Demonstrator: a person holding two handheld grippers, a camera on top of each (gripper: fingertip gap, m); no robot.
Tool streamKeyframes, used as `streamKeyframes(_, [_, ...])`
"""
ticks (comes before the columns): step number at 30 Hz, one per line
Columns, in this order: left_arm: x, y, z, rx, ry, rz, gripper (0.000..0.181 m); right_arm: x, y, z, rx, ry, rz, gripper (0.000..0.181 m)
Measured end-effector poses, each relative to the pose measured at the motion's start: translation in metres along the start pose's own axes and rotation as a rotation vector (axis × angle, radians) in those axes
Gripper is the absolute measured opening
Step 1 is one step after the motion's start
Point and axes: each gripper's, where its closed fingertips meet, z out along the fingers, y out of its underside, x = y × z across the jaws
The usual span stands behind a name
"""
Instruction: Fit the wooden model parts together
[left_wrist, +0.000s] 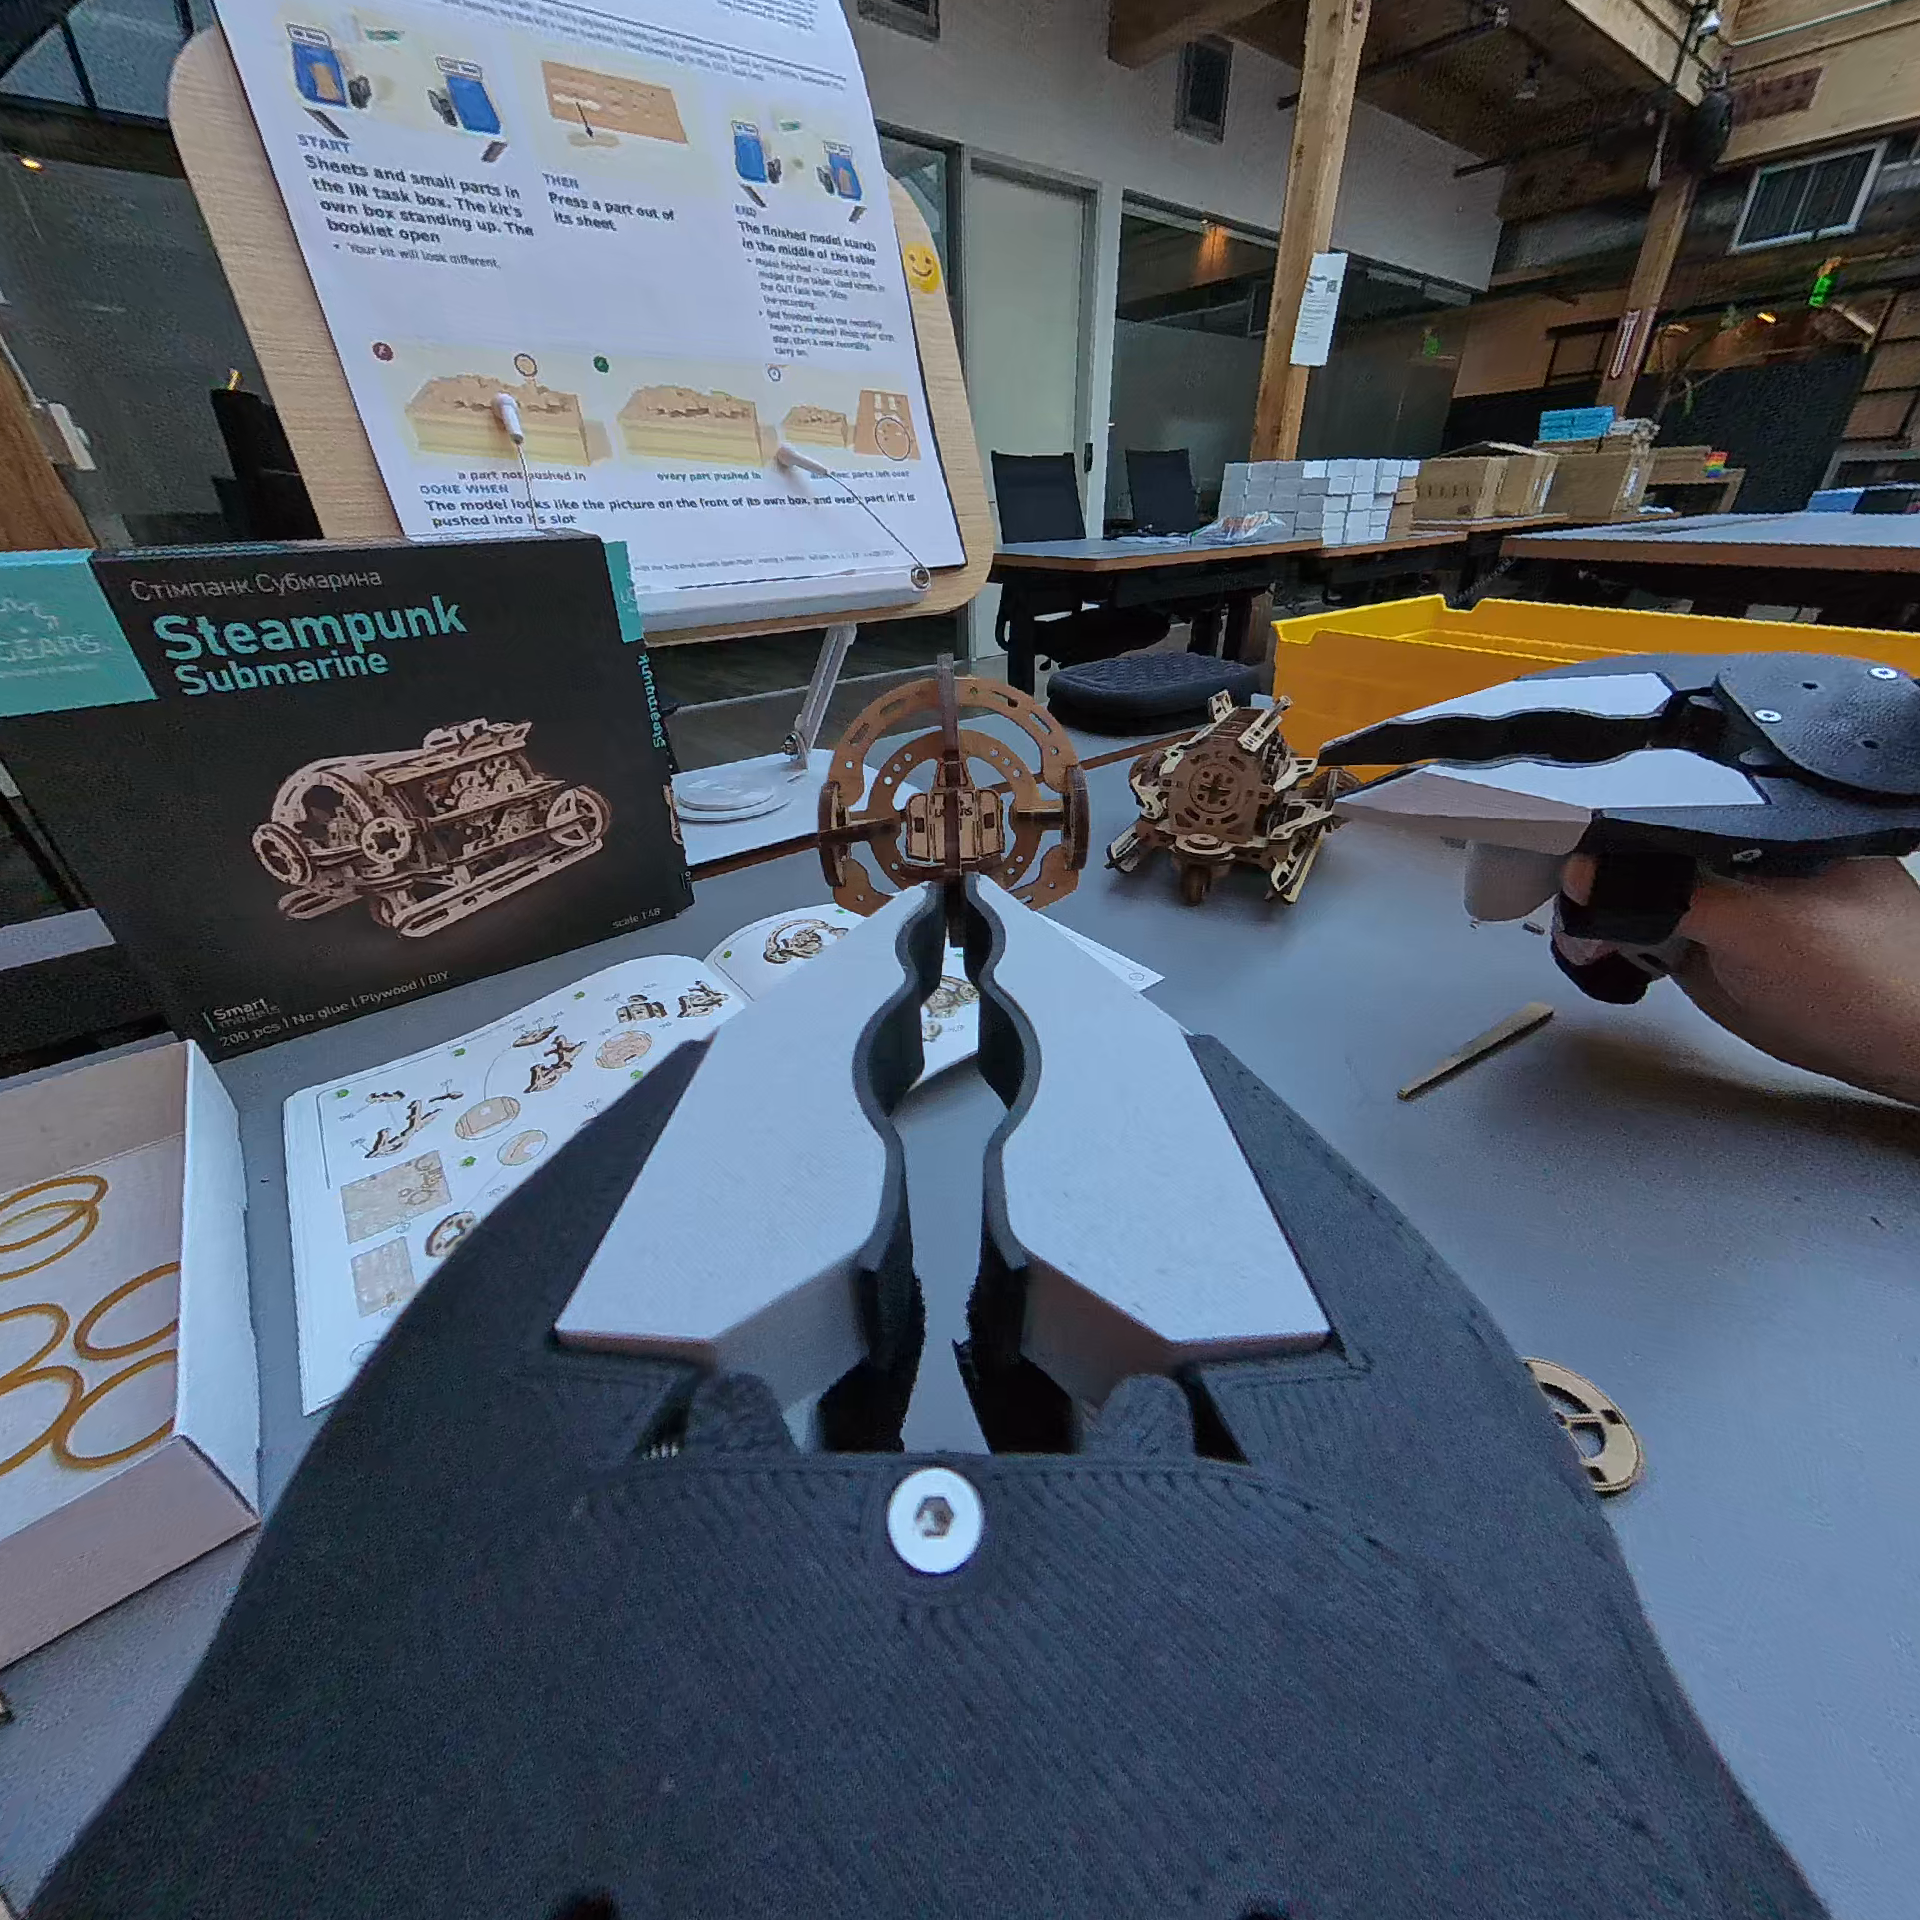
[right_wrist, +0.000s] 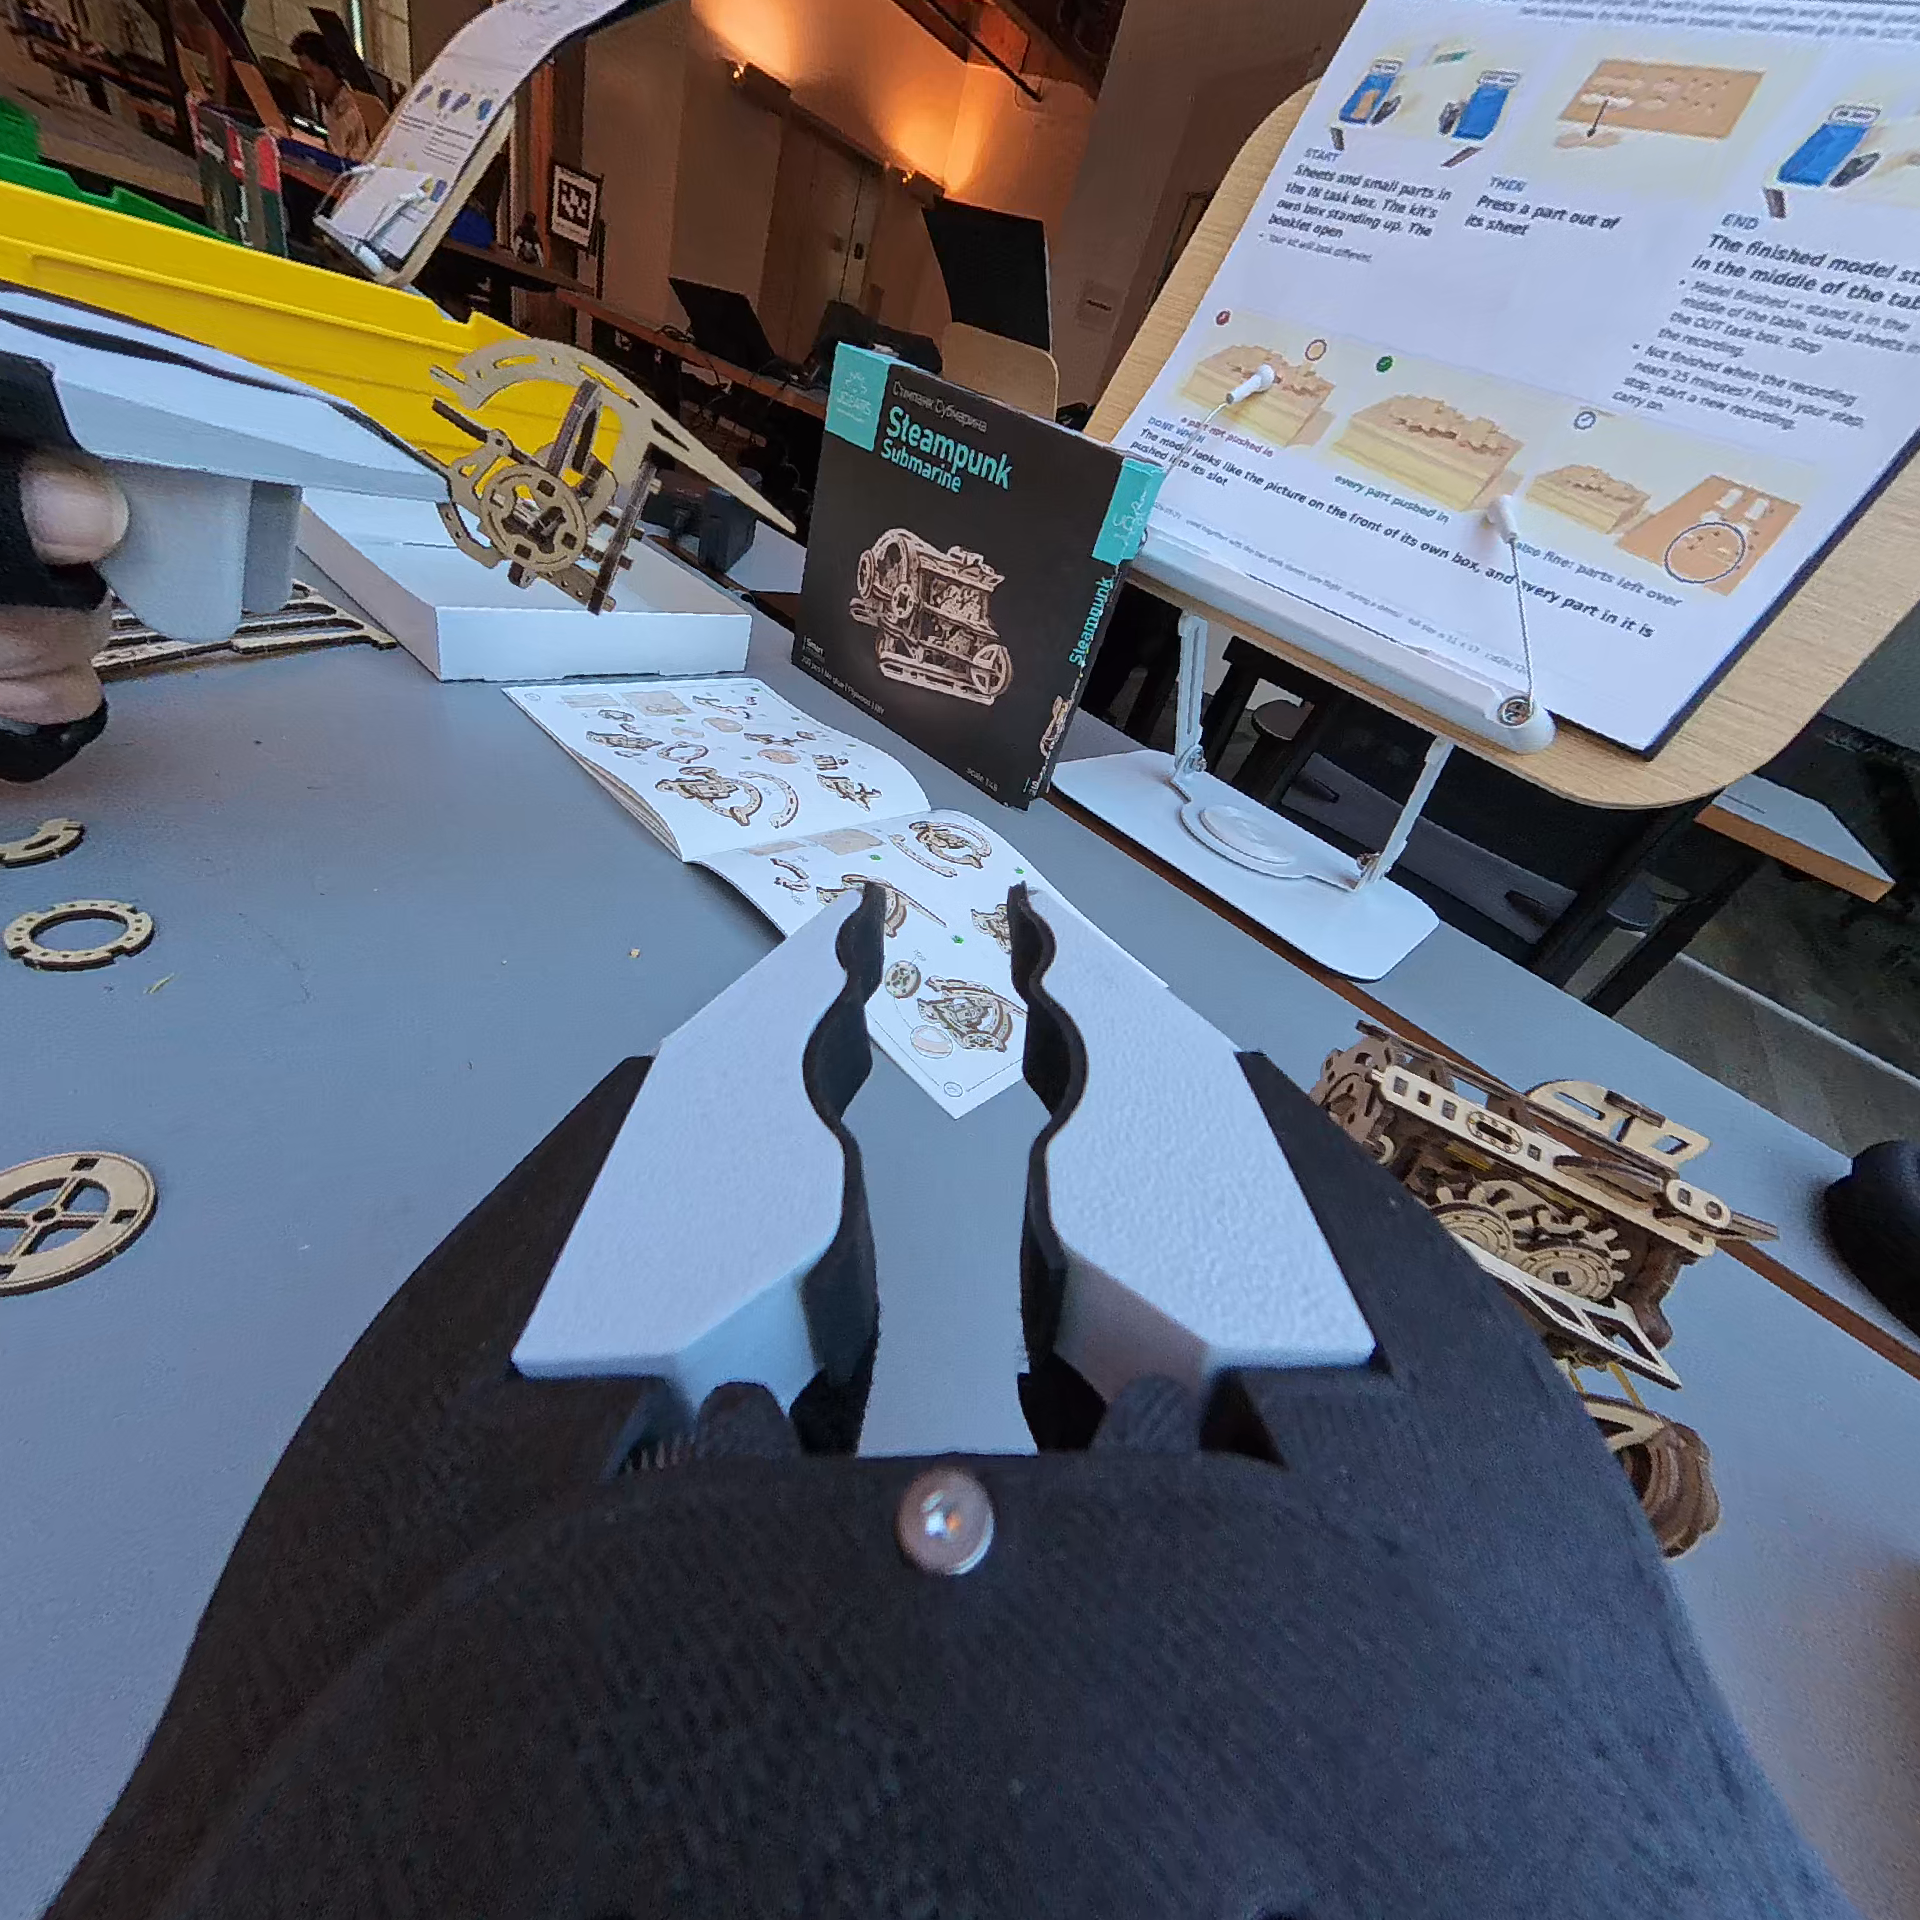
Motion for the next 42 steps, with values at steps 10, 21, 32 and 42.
streamKeyframes(10, [0.002, 0.005, 0.002, -0.011, 0.03, -0.057, 0.0, -0.014, 0.003, 0.006, -0.02, -0.053, -0.012, 0.022])
streamKeyframes(21, [0.003, 0.002, 0.001, -0.01, 0.008, 0.021, 0.0, -0.015, 0.004, 0.007, -0.026, -0.066, -0.005, 0.022])
streamKeyframes(32, [0.007, -0.009, -0.001, 0.058, 0.061, -0.098, 0.0, -0.018, 0.005, 0.01, -0.035, -0.076, 0.007, 0.022])
streamKeyframes(42, [0.022, -0.006, 0.003, 0.047, 0.099, -0.122, 0.0, -0.067, -0.038, 0.016, 0.106, -0.239, 0.146, 0.029])
